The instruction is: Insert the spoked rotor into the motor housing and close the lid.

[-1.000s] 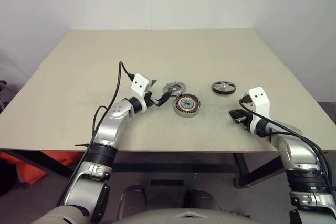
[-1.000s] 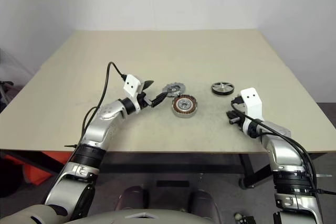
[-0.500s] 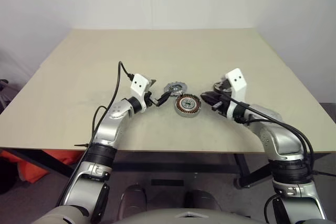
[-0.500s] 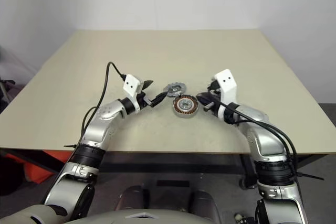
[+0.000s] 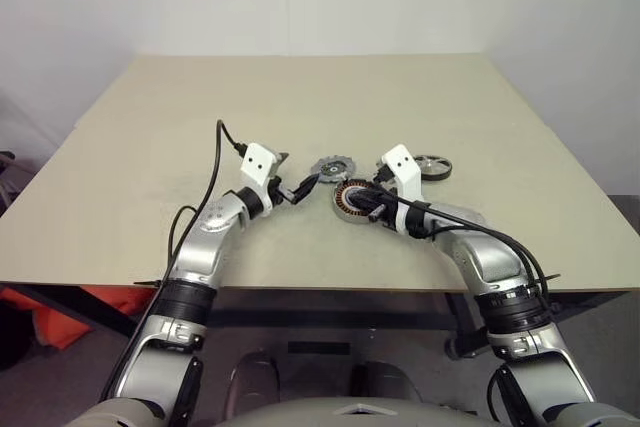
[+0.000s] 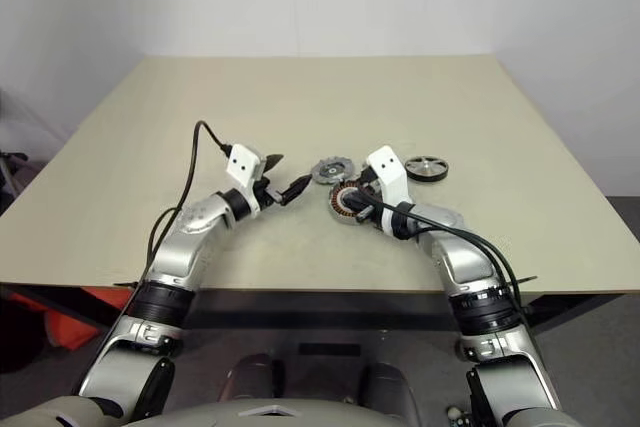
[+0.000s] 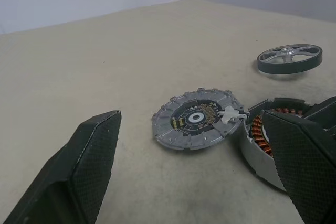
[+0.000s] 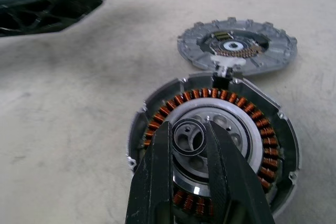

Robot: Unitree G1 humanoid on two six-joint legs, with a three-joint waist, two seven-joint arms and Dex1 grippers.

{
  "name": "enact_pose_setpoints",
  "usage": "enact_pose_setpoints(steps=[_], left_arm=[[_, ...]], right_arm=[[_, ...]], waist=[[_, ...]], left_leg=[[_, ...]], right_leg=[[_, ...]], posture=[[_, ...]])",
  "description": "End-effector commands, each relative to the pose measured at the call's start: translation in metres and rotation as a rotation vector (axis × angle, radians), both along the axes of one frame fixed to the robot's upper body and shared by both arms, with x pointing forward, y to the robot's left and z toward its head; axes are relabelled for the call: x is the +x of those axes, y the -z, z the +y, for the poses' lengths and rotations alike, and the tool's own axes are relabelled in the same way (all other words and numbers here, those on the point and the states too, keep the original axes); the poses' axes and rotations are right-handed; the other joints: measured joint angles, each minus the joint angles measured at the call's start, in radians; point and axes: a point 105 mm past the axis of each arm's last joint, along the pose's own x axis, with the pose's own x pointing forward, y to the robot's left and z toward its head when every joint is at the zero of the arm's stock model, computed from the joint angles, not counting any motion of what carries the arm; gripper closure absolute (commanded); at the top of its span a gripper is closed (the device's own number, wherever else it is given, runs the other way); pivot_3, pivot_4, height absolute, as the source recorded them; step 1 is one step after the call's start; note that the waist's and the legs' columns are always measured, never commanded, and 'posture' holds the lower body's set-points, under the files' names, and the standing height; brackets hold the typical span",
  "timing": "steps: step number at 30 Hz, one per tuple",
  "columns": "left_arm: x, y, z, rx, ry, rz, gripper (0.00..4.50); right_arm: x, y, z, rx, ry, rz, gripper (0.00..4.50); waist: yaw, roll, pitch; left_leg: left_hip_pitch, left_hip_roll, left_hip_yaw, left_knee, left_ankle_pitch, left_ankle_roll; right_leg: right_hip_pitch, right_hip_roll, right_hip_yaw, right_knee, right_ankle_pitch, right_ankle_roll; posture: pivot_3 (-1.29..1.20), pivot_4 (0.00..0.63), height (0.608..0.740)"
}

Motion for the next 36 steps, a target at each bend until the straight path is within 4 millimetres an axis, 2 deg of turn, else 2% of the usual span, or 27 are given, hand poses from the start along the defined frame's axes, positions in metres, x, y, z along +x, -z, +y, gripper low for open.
enact_pose_setpoints(steps=[1, 5, 14, 27, 32, 34, 36], left_arm=[[0.001, -0.019, 0.002, -0.015, -0.006, -0.066, 0.0], [0.0, -0.019, 0.001, -0.013, -0.009, -0.067, 0.0], [0.001, -0.021, -0.001, -0.013, -0.005, -0.069, 0.0], [0.002, -0.021, 0.0, -0.015, -0.008, -0.069, 0.0], [0.002, -0.021, 0.0, -0.013, -0.009, -0.07, 0.0], [0.002, -0.021, 0.001, -0.013, -0.01, -0.07, 0.0], [0.002, -0.021, 0.002, -0.012, -0.012, -0.07, 0.0]], right_arm=[[0.009, -0.017, 0.002, 0.009, -0.001, -0.074, 3.94], [0.013, -0.021, -0.001, 0.029, 0.021, -0.08, 3.94], [0.013, -0.016, 0.005, 0.021, 0.011, -0.068, 3.94], [0.013, -0.007, -0.006, -0.016, 0.034, -0.046, 3.94], [0.011, -0.005, -0.004, 0.003, 0.017, -0.024, 3.94], [0.011, -0.007, -0.003, -0.003, 0.009, -0.041, 3.21], [0.012, -0.012, -0.001, -0.008, 0.004, -0.075, 2.65]], waist=[[0.0, 0.0, 0.0], [-0.001, 0.0, 0.0], [-0.001, 0.0, 0.0], [-0.001, 0.0, 0.0], [-0.001, 0.0, 0.0], [-0.001, 0.0, 0.0], [-0.001, 0.0, 0.0]], left_leg=[[0.0, 0.0, 0.0, 0.0, 0.0, 0.0], [0.0, 0.0, 0.0, 0.0, 0.0, 0.0], [0.0, 0.0, 0.0, 0.0, 0.0, 0.0], [0.0, 0.0, 0.0, 0.0, 0.0, 0.0], [0.0, 0.0, 0.0, 0.0, 0.0, 0.0], [0.0, 0.0, 0.0, 0.0, 0.0, 0.0], [0.0, 0.0, 0.0, 0.0, 0.0, 0.0]], right_leg=[[0.0, 0.0, 0.0, 0.0, 0.0, 0.0], [0.0, 0.0, 0.0, 0.0, 0.0, 0.0], [0.0, 0.0, 0.0, 0.0, 0.0, 0.0], [0.0, 0.0, 0.0, 0.0, 0.0, 0.0], [0.0, 0.0, 0.0, 0.0, 0.0, 0.0], [0.0, 0.0, 0.0, 0.0, 0.0, 0.0], [0.0, 0.0, 0.0, 0.0, 0.0, 0.0]], posture=[[0.0, 0.0, 0.74], [0.0, 0.0, 0.74], [0.0, 0.0, 0.74], [0.0, 0.0, 0.74], [0.0, 0.0, 0.74], [0.0, 0.0, 0.74], [0.0, 0.0, 0.74]])
